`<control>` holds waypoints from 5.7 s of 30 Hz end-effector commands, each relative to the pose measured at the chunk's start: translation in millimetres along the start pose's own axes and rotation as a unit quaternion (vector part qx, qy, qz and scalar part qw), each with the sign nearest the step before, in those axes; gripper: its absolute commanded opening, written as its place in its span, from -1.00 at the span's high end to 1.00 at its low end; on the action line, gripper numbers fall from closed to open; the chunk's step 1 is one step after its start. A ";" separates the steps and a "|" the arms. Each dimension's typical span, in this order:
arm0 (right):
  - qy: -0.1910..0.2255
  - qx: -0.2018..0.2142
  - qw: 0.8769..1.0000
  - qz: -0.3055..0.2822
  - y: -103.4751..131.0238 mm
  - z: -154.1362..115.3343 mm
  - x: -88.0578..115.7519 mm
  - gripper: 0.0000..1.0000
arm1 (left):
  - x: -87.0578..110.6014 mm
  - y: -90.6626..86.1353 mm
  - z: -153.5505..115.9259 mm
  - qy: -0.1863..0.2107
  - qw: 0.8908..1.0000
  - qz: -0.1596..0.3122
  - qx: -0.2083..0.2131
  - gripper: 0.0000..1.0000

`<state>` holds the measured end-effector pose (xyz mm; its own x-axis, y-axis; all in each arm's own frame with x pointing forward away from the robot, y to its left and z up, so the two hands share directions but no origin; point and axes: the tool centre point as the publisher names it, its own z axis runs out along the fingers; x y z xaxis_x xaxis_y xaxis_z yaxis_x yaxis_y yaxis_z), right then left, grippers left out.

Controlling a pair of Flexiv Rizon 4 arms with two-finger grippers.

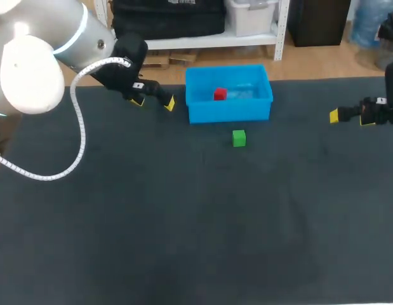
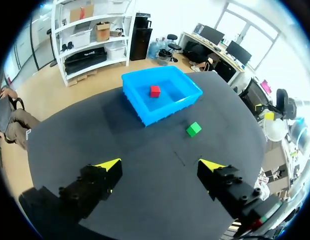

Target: Use the left arm to pick the red cube and place it into the blue plastic box first, then use the right arm to grasp the green cube and put it into the same blue plastic box after the first action is fully finished.

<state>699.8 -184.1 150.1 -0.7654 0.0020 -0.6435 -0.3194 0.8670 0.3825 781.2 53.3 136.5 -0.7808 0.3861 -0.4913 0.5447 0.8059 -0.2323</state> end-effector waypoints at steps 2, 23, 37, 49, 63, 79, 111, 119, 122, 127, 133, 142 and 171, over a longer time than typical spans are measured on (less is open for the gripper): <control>0.000 -0.001 1.000 0.000 -0.5 0.1 0.0 -1.00 | 4.6 1.8 -3.2 0.001 1.000 0.006 0.008 -1.00; 0.000 -0.001 1.000 0.000 -0.5 0.1 0.0 -1.00 | 15.2 1.2 -4.8 0.010 1.000 0.012 0.008 -1.00; 0.000 -0.001 1.000 0.000 -0.5 0.1 0.0 -1.00 | 15.2 1.2 -4.8 0.010 1.000 0.012 0.008 -1.00; 0.019 -0.007 1.000 -0.012 -20.6 -3.4 5.4 -1.00 | 15.2 1.2 -4.8 0.010 1.000 0.012 0.008 -1.00; 0.056 0.041 0.997 -0.033 1.1 8.5 -5.4 -1.00 | 15.2 1.2 -4.8 0.010 1.000 0.012 0.008 -1.00; 0.099 0.082 0.991 -0.030 49.2 40.4 -7.7 -1.00 | 15.2 1.2 -4.8 0.010 1.000 0.012 0.008 -1.00; 0.229 0.151 0.961 -0.045 109.4 108.4 -19.2 -1.00 | 15.2 1.2 -4.8 0.010 1.000 0.012 0.008 -1.00; 0.251 0.168 0.953 -0.035 113.5 114.8 -23.2 -1.00 | 15.2 1.2 -4.8 0.010 1.000 0.012 0.008 -1.00; 0.258 0.168 0.951 -0.027 115.3 117.3 -25.5 -1.00 | 15.2 1.2 -4.8 0.010 1.000 0.012 0.008 -1.00; 0.268 0.167 0.948 -0.018 117.4 121.8 -27.2 -1.00 | 15.2 1.2 -4.8 0.010 1.000 0.012 0.008 -1.00; 0.279 0.172 0.945 -0.008 116.6 126.7 -26.0 -1.00 | 15.2 1.2 -4.8 0.010 1.000 0.012 0.008 -1.00; 0.297 0.168 0.940 0.005 120.6 142.8 -21.9 -1.00 | 15.2 1.2 -4.8 0.010 1.000 0.012 0.008 -1.00; 0.312 0.158 0.936 0.025 125.7 202.5 -16.5 -1.00 | 15.2 1.2 -4.8 0.010 1.000 0.012 0.008 -1.00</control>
<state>780.7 26.3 78.4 -0.9835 -0.1594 -0.0858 -0.1689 0.9784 0.1190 769.1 61.0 133.1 -0.7760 0.4141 -0.4758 0.5651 0.7914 -0.2329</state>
